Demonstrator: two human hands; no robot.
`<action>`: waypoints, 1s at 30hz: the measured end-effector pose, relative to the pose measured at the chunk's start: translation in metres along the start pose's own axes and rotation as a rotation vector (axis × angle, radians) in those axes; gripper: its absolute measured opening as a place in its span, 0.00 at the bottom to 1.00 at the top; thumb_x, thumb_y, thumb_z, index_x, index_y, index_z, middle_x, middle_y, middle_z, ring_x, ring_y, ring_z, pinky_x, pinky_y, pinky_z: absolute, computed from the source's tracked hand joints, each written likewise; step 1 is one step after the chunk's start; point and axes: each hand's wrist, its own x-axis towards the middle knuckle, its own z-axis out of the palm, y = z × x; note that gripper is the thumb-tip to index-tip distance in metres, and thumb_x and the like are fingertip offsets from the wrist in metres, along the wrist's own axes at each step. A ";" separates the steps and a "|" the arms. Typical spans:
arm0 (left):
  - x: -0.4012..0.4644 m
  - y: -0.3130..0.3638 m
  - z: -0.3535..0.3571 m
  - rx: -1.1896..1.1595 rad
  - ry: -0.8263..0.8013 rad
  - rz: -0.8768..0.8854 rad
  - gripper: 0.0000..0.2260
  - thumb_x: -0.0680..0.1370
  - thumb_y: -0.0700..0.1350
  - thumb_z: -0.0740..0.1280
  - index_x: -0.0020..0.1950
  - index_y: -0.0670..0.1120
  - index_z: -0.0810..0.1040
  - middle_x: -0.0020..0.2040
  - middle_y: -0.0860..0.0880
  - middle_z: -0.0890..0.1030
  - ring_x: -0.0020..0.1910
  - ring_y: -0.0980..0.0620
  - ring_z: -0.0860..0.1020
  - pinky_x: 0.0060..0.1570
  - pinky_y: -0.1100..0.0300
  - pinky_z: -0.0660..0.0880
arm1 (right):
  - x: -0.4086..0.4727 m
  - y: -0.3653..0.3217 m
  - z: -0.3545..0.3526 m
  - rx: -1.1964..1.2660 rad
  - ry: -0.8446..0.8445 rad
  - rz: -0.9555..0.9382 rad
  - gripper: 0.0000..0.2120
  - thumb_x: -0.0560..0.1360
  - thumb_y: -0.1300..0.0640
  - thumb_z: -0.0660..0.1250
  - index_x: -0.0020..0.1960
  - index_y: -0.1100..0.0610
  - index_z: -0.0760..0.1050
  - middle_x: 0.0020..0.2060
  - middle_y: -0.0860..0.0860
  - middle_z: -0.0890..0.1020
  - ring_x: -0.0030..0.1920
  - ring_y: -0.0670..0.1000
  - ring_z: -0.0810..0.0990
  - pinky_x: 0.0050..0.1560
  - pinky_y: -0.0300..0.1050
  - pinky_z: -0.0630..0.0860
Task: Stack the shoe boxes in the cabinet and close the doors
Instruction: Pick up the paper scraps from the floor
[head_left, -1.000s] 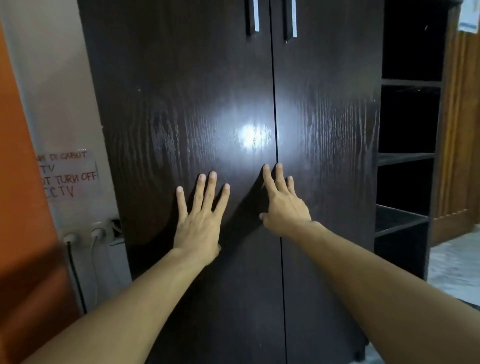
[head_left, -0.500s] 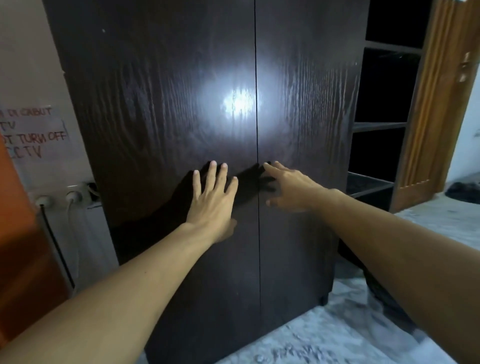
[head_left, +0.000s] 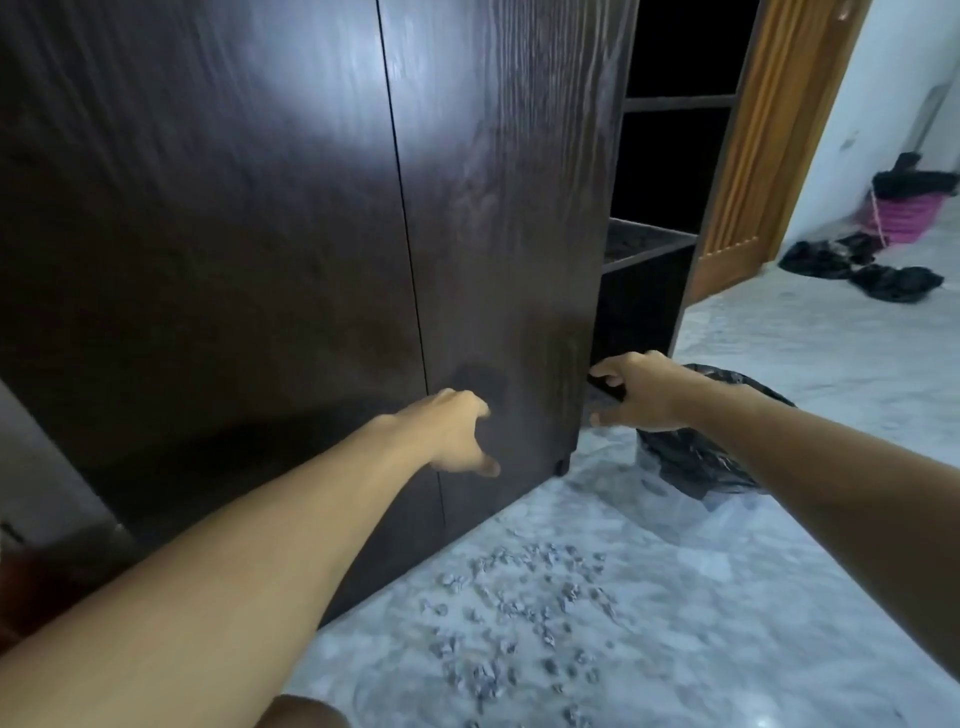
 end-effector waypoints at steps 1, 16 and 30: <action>0.008 0.007 0.006 -0.003 -0.016 0.024 0.41 0.70 0.60 0.74 0.77 0.50 0.62 0.73 0.48 0.66 0.69 0.45 0.70 0.62 0.51 0.71 | -0.001 0.013 0.006 0.003 -0.003 0.021 0.37 0.70 0.43 0.73 0.74 0.54 0.66 0.66 0.55 0.76 0.66 0.57 0.74 0.64 0.52 0.72; 0.166 0.144 0.120 -0.061 0.056 0.465 0.30 0.75 0.50 0.70 0.75 0.48 0.65 0.76 0.50 0.64 0.72 0.45 0.67 0.64 0.49 0.70 | 0.008 0.188 0.096 -0.048 0.163 0.360 0.17 0.73 0.51 0.65 0.61 0.52 0.77 0.54 0.58 0.82 0.54 0.62 0.79 0.50 0.52 0.78; 0.199 0.168 0.173 0.075 -0.001 0.547 0.34 0.78 0.37 0.64 0.80 0.45 0.50 0.80 0.50 0.49 0.79 0.50 0.46 0.75 0.42 0.50 | 0.009 0.207 0.172 -0.207 0.363 0.223 0.23 0.68 0.69 0.67 0.62 0.56 0.76 0.52 0.54 0.80 0.57 0.60 0.74 0.66 0.64 0.63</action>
